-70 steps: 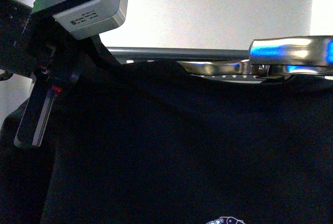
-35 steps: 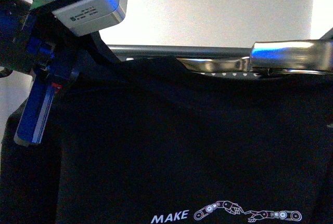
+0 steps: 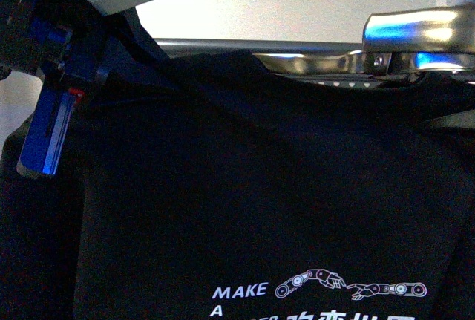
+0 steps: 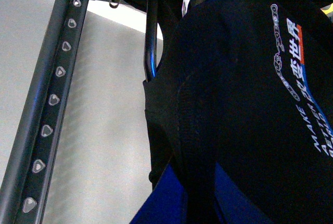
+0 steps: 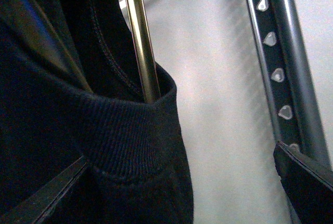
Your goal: Hang clothes on hanger
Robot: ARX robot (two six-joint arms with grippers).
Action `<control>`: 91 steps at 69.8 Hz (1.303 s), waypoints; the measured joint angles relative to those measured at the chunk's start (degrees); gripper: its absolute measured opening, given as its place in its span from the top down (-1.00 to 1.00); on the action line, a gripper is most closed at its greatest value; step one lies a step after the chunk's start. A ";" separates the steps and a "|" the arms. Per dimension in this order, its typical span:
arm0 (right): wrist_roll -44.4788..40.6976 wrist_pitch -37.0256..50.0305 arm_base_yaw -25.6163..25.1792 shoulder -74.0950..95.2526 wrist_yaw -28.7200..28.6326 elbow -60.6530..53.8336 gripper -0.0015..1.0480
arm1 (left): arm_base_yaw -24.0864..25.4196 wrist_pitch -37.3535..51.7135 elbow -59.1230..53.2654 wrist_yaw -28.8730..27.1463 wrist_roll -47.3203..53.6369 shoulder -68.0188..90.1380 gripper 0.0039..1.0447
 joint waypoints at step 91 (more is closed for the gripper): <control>-0.81 -6.19 -6.23 2.51 2.84 -7.67 0.83 | 0.00 0.42 0.50 0.70 0.02 -0.15 -0.87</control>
